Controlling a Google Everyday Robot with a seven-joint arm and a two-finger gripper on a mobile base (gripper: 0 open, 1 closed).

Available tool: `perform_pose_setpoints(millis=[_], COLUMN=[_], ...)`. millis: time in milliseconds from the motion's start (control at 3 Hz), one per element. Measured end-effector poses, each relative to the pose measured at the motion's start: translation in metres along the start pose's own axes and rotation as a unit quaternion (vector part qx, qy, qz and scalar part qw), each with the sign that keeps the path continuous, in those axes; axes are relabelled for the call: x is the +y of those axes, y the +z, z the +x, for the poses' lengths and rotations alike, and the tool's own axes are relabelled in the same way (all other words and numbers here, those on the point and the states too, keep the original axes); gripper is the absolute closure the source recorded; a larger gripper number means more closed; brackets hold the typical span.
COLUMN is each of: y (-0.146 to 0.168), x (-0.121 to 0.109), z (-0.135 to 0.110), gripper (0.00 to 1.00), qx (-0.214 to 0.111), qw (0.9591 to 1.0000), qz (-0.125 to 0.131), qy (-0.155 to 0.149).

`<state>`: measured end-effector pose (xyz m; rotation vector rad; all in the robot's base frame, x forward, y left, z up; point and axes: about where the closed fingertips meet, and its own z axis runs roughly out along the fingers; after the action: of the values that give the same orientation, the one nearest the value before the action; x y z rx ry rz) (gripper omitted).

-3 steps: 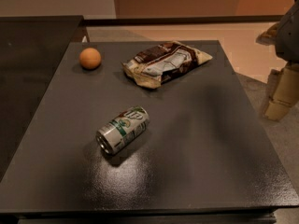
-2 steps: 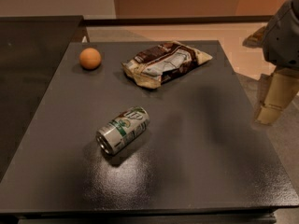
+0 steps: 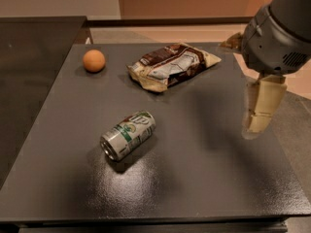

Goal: Place 7up can upright

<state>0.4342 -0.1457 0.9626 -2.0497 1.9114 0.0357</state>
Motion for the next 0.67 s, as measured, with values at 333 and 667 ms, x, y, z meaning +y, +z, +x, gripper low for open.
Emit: perform_pose_setpoints(millis=[333, 667], y=[0.014, 0.028], x=[0.0, -0.001], z=[-0.027, -0.054], gripper=[0.0, 0.0], qx=[-0.018, -0.029], qw=[0.9979, 0.992], qz=[-0.016, -0.025], qy=[-0.059, -0.12])
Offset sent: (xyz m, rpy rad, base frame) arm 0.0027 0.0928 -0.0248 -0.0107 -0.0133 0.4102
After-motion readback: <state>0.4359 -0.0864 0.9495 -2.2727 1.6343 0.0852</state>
